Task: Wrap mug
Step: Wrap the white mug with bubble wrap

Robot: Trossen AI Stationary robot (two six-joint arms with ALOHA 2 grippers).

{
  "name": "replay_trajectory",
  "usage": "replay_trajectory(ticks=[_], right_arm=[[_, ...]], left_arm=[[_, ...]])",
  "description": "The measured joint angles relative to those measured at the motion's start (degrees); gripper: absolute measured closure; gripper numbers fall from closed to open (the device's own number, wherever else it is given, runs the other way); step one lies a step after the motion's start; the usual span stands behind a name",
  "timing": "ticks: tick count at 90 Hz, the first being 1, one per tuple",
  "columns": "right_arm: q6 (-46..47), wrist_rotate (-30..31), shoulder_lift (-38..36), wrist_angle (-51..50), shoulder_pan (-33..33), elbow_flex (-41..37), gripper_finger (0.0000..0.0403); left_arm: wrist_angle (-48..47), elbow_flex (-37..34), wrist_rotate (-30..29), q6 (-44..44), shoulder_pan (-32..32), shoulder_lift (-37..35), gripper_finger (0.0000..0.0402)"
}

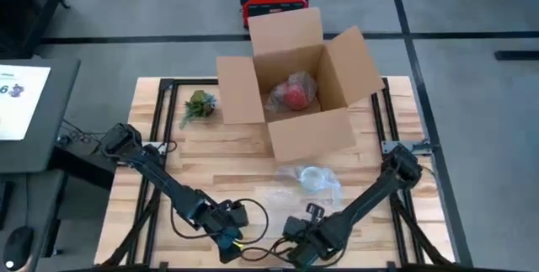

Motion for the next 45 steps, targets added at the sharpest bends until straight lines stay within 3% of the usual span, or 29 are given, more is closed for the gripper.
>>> replay_trajectory(ticks=[25, 45], right_arm=[[13.53, 5.39, -10.67, -17.58, -1.74, 0.02, 0.0403], [14.62, 5.71, -13.61, -30.01, -6.85, 0.02, 0.0403]], left_arm=[[0.53, 0.04, -4.34, 3.28, 0.80, -2.18, 0.0402], [4.36, 0.04, -5.14, 6.87, 2.59, -2.18, 0.0402]])
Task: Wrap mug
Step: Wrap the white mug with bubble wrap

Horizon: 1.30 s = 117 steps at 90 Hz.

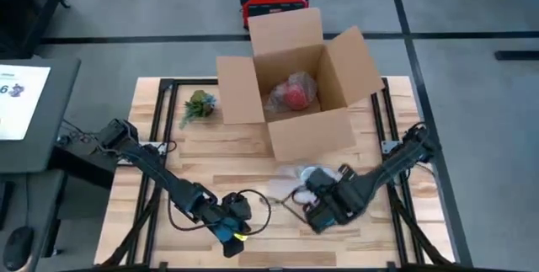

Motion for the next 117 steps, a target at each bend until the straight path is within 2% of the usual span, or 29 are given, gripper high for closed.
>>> replay_trajectory(ticks=[20, 35, 62, 78, 94, 104, 117], right_arm=[[-8.39, -0.77, 0.05, -1.16, -5.92, -3.11, 0.0403], [-11.57, -2.08, -0.98, -1.25, -9.18, -8.08, 0.0403], [-13.83, -2.35, -9.29, 0.86, -11.82, -14.58, 0.0403], [-17.67, -2.94, -15.33, 5.81, -10.05, -16.22, 0.0403], [-19.67, -9.13, -23.36, 12.51, -6.35, -16.22, 0.0400], [-19.48, -11.73, -26.92, 15.62, -4.34, -16.18, 0.0370], [-17.16, -12.63, -28.09, 16.05, -2.43, -19.13, 0.0280]], left_arm=[[4.30, 0.00, -0.97, 2.23, 2.13, 0.11, 0.0402], [5.23, 0.00, -1.15, -0.22, 2.88, 0.11, 0.0402], [5.22, 0.00, -3.98, -4.67, 2.64, 0.13, 0.0402], [5.30, 0.00, -4.80, -5.67, 2.66, 0.13, 0.0402], [5.28, 0.00, -4.82, -5.94, 2.66, 0.15, 0.0402], [5.25, 0.00, -4.84, -5.93, 2.66, 0.15, 0.0402], [5.23, 0.00, -4.89, -5.25, 2.68, 0.17, 0.0402]])
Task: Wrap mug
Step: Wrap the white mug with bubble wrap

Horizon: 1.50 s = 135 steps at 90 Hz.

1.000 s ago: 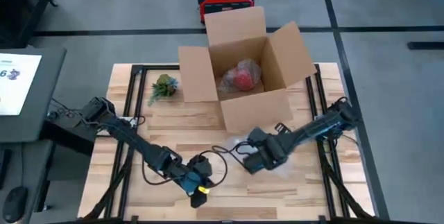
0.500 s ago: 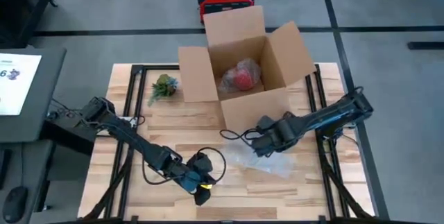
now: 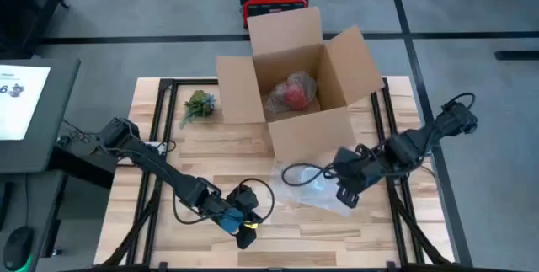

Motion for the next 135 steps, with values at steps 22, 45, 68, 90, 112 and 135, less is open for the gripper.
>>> replay_trajectory(ticks=[22, 45, 68, 90, 112, 135], right_arm=[[2.68, -0.20, 1.59, 3.59, -0.30, -10.18, 0.0170], [2.00, -0.13, 2.43, 10.00, -0.42, -12.50, 0.0356], [15.55, 5.01, 0.06, 1.82, -0.55, -12.58, 0.0401], [19.69, 5.05, -0.70, -0.44, -2.41, -15.69, 0.0402], [20.38, 7.44, -0.77, 1.81, -4.86, -18.53, 0.0400], [13.70, 7.47, -1.05, 1.27, -9.69, -18.50, 0.0310]], left_arm=[[-0.04, 0.00, -0.07, 0.15, 0.00, 0.00, 0.0402], [-0.02, 0.00, -0.07, 0.05, 0.00, -0.01, 0.0402], [-0.02, 0.00, -0.07, -1.92, 0.00, 0.00, 0.0402], [-0.03, 0.00, -0.76, -2.23, 0.00, 0.00, 0.0402], [0.00, 0.00, -0.72, -2.79, 0.00, 0.00, 0.0402], [-0.01, 0.00, -0.66, -3.69, 0.00, 0.00, 0.0402]])
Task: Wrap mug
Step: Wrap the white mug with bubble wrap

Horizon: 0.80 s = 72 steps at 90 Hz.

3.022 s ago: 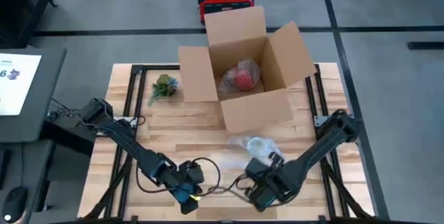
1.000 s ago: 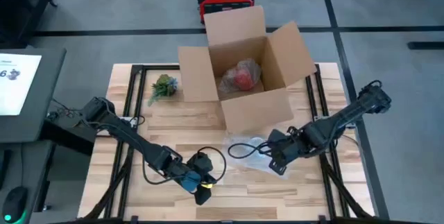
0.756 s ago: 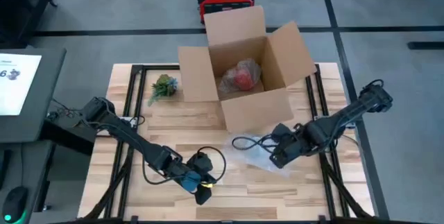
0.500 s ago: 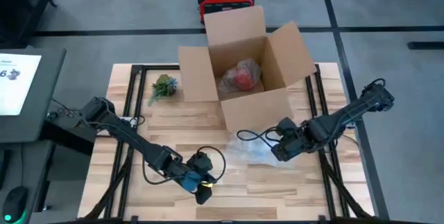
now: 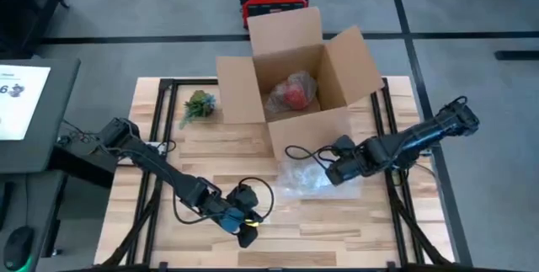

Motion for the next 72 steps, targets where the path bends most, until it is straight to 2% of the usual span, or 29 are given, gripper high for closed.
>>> replay_trajectory(ticks=[18, 37, 46, 56, 64, 72], right_arm=[[-5.99, 0.02, -1.95, -3.37, -2.02, 5.98, 0.0243], [-14.32, -0.92, -3.21, -9.81, -2.37, 16.91, 0.0227], [-18.17, -4.67, -3.18, -6.47, -0.82, 19.48, 0.0234], [-20.79, -10.58, -2.64, 3.74, 1.95, 18.08, 0.0254], [-21.72, -11.84, -0.25, 9.34, 3.88, 16.28, 0.0285], [-21.72, -10.64, 3.59, 11.42, 3.54, 14.76, 0.0332]], left_arm=[[0.02, 0.00, 0.26, -1.25, 0.01, 0.00, 0.0402], [0.01, 0.00, 0.25, -1.73, 0.01, 0.00, 0.0402], [0.01, 0.00, 0.24, -1.73, 0.02, 0.00, 0.0402], [0.10, 0.00, 0.49, -2.02, 0.02, 0.00, 0.0402], [1.24, 0.00, 0.77, -2.55, -0.04, 0.00, 0.0402], [3.11, 0.00, 0.81, -2.60, -0.40, -0.01, 0.0402]])
